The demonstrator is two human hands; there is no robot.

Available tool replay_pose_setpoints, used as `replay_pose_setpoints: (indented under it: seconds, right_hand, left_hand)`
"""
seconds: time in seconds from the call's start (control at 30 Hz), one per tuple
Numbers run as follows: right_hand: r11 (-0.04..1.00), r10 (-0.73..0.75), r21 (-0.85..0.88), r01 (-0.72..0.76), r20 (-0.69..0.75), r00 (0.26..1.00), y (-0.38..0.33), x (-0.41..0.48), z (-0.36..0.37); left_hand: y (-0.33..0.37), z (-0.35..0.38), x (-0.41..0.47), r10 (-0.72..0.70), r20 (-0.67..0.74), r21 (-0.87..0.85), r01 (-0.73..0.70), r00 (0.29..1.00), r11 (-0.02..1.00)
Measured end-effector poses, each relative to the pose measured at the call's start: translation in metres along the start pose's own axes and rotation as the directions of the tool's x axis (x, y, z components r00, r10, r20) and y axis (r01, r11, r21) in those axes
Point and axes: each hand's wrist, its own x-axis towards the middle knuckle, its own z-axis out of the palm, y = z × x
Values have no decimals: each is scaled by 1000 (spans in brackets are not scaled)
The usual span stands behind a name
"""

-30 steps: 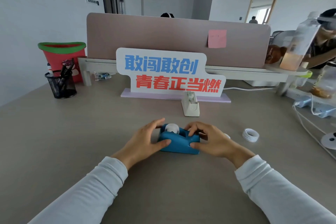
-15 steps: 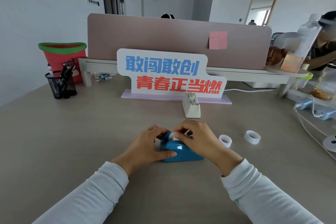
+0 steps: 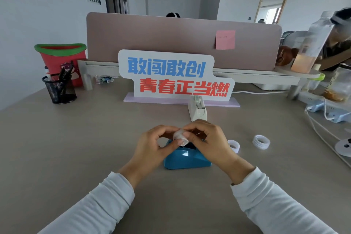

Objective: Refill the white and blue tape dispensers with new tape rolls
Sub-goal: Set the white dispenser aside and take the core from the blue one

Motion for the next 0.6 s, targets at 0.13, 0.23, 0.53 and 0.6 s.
replay_pose_setpoints:
  seconds: [0.13, 0.23, 0.53, 0.6]
  right_hand:
    - [991, 63, 114, -65, 23, 998, 0, -5, -11]
    - [988, 63, 141, -68, 38, 997, 1, -9, -20]
    - [987, 62, 152, -52, -65, 996, -2, -14, -22]
    - [984, 66, 168, -54, -70, 995, -3, -14, -22]
  left_hand:
    - [7, 3, 1, -25, -67, -50, 22, 997, 999]
    - [10, 8, 2, 50, -107, 53, -44, 993, 998]
    - [11, 13, 0, 260, -70, 234, -237, 963, 943]
    - [12, 15, 0, 255, -66, 217, -236, 965, 947]
